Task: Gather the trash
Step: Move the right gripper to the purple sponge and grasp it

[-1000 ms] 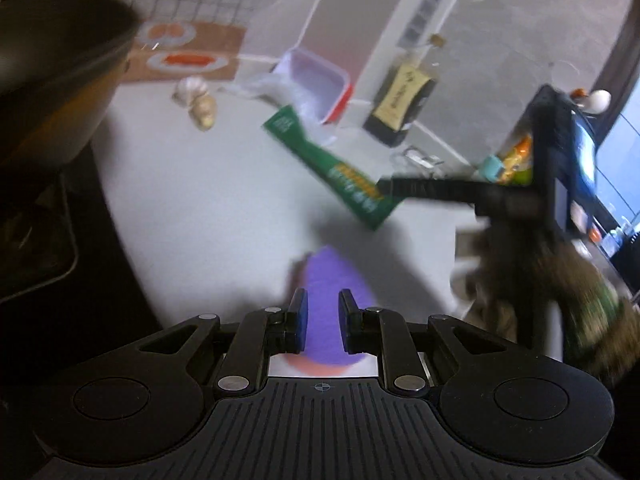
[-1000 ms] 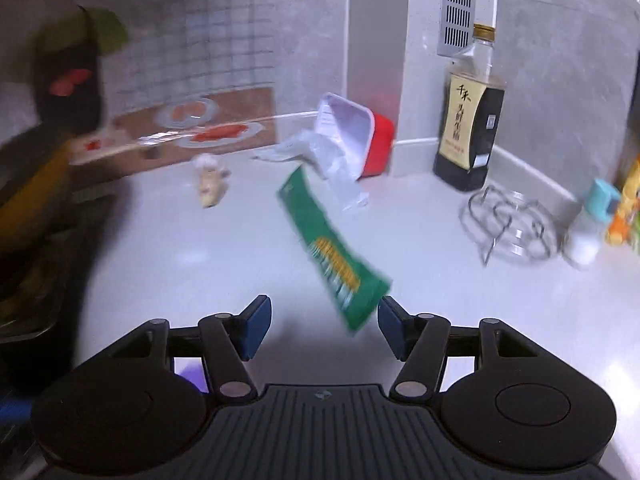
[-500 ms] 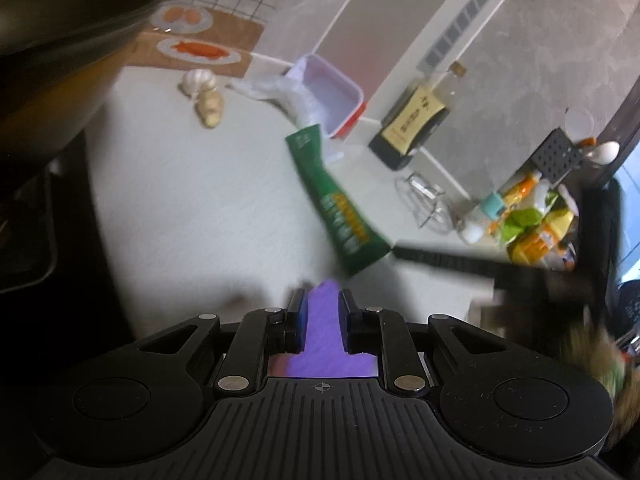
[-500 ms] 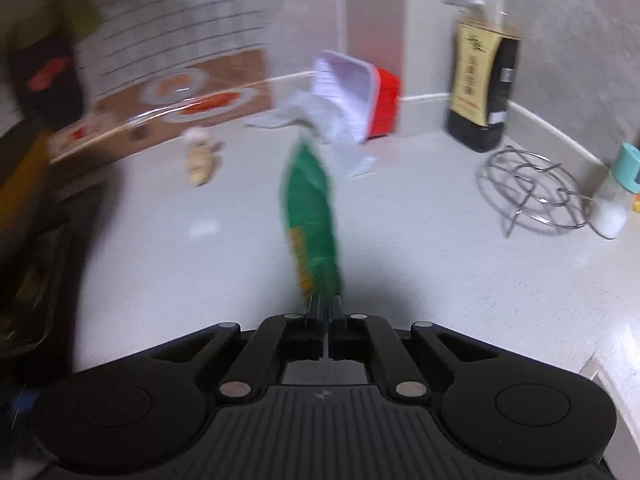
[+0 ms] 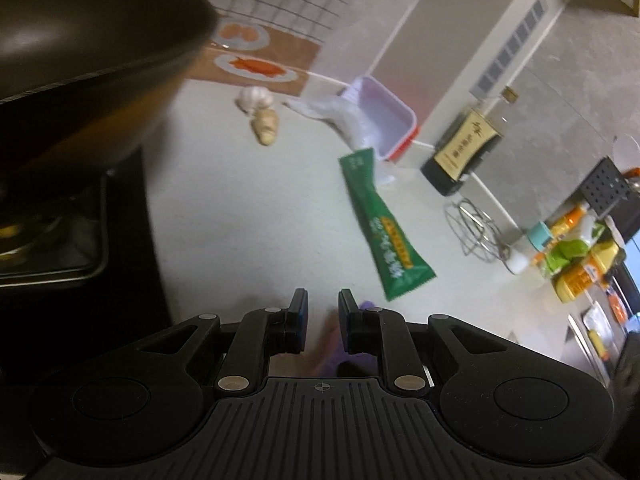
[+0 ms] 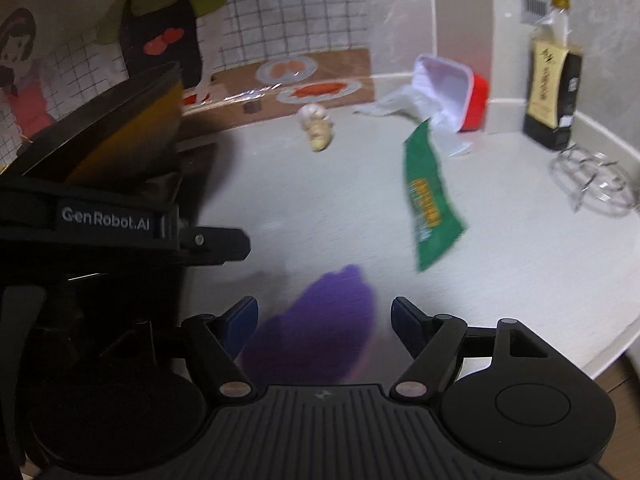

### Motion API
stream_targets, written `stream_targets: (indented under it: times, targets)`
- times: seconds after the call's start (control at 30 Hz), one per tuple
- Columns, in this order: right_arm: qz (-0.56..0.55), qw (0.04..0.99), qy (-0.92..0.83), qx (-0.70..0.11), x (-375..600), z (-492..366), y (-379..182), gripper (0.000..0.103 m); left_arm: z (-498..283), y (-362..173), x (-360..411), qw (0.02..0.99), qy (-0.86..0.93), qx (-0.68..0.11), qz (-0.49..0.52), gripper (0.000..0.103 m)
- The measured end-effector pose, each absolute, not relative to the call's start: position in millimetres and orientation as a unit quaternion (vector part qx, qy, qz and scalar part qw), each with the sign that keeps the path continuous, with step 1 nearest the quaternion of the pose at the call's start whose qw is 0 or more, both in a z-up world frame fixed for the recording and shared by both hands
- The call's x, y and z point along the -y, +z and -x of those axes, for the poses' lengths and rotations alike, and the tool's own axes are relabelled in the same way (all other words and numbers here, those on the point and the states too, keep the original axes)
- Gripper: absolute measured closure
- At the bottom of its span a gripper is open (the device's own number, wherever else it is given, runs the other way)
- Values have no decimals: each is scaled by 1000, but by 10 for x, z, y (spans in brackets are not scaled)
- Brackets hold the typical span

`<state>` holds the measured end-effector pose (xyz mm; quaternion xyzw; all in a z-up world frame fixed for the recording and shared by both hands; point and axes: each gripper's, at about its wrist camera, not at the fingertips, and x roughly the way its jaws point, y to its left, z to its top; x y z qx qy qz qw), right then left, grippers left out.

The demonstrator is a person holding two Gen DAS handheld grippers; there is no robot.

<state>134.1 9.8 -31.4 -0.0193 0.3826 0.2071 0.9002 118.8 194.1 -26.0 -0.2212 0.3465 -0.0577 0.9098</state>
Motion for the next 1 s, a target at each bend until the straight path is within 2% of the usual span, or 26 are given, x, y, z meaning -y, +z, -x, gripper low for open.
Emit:
stream_targets:
  times: [0.27, 0.7, 0.8, 0.83, 1.0]
  targets:
    - [40, 893, 181, -410, -325, -1428, -508, 22, -1172, -251, -1952, 916, -29, -353, 188, 84]
    - [49, 878, 191, -437, -226, -1481, -562, 19, -1333, -265, -1822, 914, -44, -362, 176, 84]
    - [44, 873, 195, -445, -195, -1472, -617, 21, -1352, -262, -1768, 915, -50, -363, 170, 84]
    - [35, 874, 197, -444, -165, -1464, -616, 28, -1360, -264, -1748, 915, -52, -364, 168, 84]
    - [15, 888, 209, -408, 81, -1360, -439, 30, -1435, -274, -1620, 912, -67, -370, 166, 84]
